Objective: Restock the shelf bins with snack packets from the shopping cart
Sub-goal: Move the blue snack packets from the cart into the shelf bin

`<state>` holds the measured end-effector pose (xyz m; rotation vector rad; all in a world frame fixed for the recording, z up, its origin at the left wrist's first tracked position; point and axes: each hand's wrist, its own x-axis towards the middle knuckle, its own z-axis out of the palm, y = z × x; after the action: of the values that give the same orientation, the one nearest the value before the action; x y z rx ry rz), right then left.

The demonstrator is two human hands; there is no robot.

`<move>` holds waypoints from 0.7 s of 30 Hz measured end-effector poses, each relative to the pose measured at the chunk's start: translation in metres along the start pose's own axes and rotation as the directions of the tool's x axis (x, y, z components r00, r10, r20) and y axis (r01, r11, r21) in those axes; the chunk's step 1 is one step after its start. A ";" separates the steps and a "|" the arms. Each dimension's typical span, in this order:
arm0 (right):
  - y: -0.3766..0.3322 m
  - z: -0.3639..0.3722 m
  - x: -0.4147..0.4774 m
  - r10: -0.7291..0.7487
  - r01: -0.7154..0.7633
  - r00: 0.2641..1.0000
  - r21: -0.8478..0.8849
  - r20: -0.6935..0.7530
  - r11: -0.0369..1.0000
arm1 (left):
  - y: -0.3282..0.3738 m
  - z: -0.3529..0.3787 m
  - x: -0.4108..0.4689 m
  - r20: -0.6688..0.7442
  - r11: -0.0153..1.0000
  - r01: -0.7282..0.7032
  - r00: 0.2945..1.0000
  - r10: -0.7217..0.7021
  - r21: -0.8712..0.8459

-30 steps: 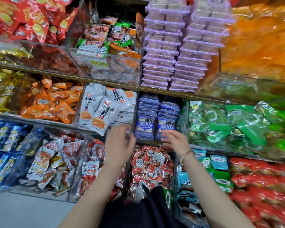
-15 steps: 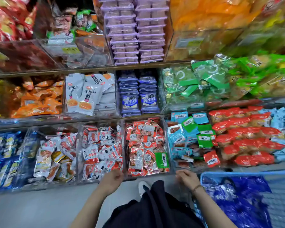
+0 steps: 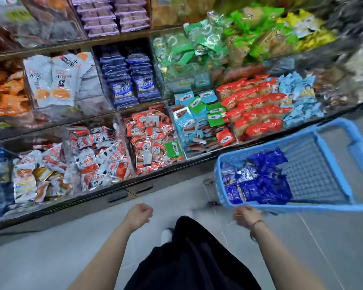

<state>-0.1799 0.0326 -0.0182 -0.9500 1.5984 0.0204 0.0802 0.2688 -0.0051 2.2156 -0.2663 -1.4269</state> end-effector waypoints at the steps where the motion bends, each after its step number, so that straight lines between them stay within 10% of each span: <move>1: 0.007 -0.008 0.000 0.006 -0.006 1.000 0.016 0.009 1.000 | -0.001 0.007 -0.003 0.020 1.000 0.000 1.000 0.000 0.006; 21: -0.032 -0.200 0.095 -0.106 0.107 0.994 -0.164 0.019 0.981 | 0.133 0.200 0.034 0.000 0.999 -0.022 1.000 0.022 0.041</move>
<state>-0.3201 -0.1423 -0.0250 -1.1614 1.5526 0.0843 -0.0715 0.0816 -0.0330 2.2382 -0.3218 -1.4214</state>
